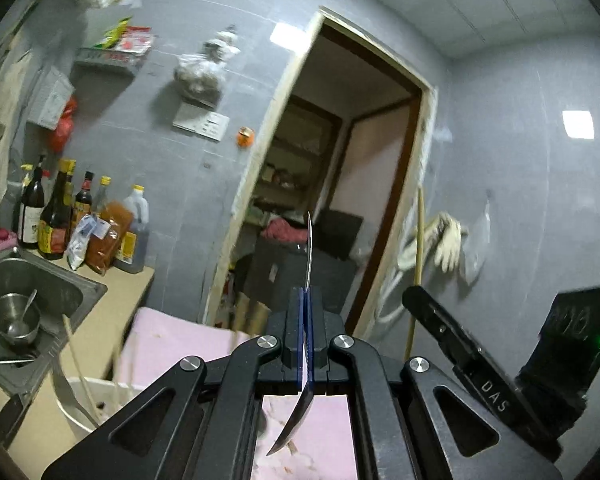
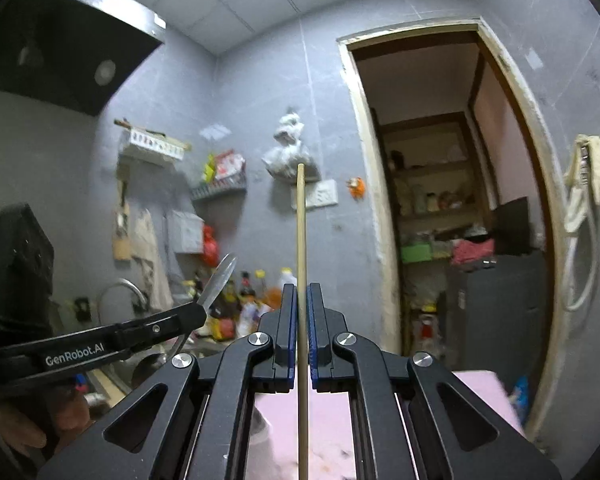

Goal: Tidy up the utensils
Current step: 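Lift the spoon with the left tool while the right tool carries the chopstick toward the holder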

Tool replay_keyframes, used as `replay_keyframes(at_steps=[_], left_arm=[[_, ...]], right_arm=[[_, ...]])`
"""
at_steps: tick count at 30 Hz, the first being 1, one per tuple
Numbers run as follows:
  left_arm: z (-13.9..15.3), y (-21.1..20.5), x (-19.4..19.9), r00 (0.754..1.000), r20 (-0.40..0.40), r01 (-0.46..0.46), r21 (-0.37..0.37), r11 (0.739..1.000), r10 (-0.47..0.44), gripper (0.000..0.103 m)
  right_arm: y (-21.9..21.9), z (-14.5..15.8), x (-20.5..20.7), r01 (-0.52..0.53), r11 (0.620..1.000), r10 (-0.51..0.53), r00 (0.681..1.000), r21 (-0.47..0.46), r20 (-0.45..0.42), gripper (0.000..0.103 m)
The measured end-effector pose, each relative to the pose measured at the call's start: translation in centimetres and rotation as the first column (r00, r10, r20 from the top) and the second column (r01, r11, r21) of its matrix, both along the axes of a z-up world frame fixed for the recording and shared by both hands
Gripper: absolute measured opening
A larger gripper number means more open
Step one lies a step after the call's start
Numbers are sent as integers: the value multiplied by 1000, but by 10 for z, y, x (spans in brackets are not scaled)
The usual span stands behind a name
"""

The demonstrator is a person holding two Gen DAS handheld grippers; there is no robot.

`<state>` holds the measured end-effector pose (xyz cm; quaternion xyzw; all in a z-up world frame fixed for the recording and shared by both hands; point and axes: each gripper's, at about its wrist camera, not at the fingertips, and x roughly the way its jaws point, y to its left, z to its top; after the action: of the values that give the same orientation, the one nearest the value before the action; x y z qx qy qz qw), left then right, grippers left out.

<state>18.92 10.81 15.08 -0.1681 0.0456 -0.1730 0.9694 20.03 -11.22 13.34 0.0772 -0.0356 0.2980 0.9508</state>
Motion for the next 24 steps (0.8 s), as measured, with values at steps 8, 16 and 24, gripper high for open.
replay_keyframes(at_steps=[8, 16, 24], left_arm=[[-1, 65, 20, 999, -10, -52, -54, 997, 51, 0], [-34, 91, 34, 994, -72, -94, -119, 988, 86, 0], [-50, 96, 30, 993, -71, -104, -117, 988, 96, 0]], right_arm=[[45, 2, 31, -130, 990, 129, 992, 61, 12, 3], [71, -21, 51, -236, 967, 241, 970, 99, -40, 3], [83, -36, 59, -232, 971, 235, 970, 58, -62, 3]])
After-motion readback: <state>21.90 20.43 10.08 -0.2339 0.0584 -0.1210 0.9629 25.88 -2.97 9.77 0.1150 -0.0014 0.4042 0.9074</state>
